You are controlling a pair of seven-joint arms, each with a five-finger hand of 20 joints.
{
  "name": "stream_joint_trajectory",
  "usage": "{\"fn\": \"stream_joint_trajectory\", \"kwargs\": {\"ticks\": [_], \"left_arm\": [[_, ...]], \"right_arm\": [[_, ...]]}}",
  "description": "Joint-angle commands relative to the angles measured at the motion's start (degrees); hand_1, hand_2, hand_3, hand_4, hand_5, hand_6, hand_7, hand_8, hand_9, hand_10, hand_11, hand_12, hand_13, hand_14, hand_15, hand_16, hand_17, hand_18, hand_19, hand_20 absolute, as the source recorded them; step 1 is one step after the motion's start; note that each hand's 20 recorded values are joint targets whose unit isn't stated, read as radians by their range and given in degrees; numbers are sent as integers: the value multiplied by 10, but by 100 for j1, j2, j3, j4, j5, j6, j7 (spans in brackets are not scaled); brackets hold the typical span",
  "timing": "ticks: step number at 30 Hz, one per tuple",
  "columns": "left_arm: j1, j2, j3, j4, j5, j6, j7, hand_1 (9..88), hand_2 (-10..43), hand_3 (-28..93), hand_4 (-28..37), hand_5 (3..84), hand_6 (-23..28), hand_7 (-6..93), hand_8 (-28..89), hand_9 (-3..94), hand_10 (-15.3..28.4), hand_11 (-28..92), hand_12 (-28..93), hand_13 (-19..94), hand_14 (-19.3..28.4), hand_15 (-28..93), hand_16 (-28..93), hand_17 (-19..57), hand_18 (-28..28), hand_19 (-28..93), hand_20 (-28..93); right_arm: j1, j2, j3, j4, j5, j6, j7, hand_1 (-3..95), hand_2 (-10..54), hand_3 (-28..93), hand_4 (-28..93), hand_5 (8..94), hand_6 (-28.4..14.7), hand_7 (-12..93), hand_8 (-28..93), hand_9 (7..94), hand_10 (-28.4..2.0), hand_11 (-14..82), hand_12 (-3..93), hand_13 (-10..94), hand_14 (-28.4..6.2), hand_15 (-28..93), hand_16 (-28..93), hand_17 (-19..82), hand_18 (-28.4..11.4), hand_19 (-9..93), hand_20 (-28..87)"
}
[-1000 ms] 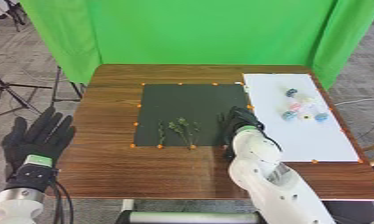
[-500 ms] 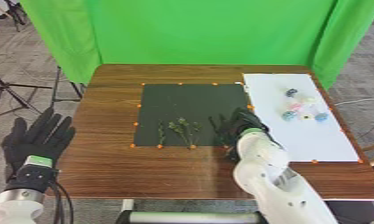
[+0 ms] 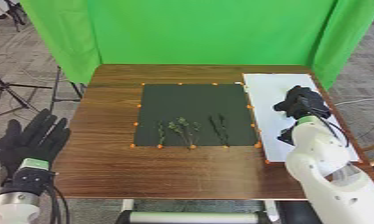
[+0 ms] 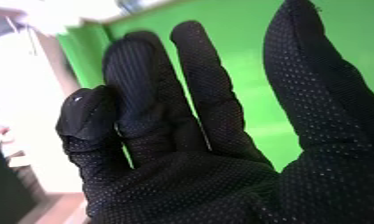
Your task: Arrange flowers
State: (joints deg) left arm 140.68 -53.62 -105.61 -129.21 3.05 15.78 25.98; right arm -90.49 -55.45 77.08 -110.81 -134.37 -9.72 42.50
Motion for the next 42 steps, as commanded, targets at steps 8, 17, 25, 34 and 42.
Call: {"fn": "stream_joint_trajectory", "kwargs": {"ticks": [8, 17, 25, 34, 42], "left_arm": [[51, -26, -13, -23, 29, 6, 10, 304, 59, 717, -282, 375, 73, 201, -104, 297, 145, 222, 114, 223, 141, 368, -95, -22, 90, 280, 63], [69, -38, 34, -30, 11, 4, 35, 304, 59, 719, -283, 375, 72, 201, -104, 298, 145, 223, 113, 223, 141, 369, -96, -22, 91, 281, 62], [66, -55, 16, -29, 16, -3, -14, 305, 60, 718, -283, 375, 72, 203, -104, 301, 144, 224, 113, 224, 141, 368, -95, -22, 91, 281, 62], [47, -67, 57, -27, 0, 21, -17, 303, 65, 717, -282, 378, 73, 206, -105, 312, 146, 229, 113, 228, 143, 371, -95, -24, 92, 286, 63], [70, -69, 20, -39, 2, -5, -4, 302, 66, 717, -283, 380, 73, 206, -105, 312, 146, 227, 111, 228, 144, 372, -97, -23, 92, 286, 62]], "right_arm": [[261, 436, -44, 587, 332, -599, -362, 370, -95, 813, -278, 480, -76, 150, -104, 463, -148, 106, 164, 537, -159, 647, 284, 326, -255, 884, 447], [380, 378, -189, 952, 431, -794, -420, 419, -95, 826, -282, 483, -58, 172, -113, 488, -128, 119, 155, 551, -136, 624, 269, 323, -250, 876, 459], [236, 308, -204, 1129, 473, -619, -383, 523, -95, 756, -282, 535, -30, 225, -131, 573, -121, 150, 158, 586, -87, 550, 411, 332, -238, 869, 463], [41, 322, -295, 1126, 198, 287, -484, 610, -95, 670, -282, 686, 4, 400, 43, 828, -84, 133, 432, 686, -89, 641, 470, 379, -225, 894, 462], [84, 360, -342, 537, -92, 824, -659, 610, -95, 687, -283, 709, 8, 428, 76, 853, -81, 149, 463, 699, -91, 652, 466, 389, -225, 900, 460]]}}
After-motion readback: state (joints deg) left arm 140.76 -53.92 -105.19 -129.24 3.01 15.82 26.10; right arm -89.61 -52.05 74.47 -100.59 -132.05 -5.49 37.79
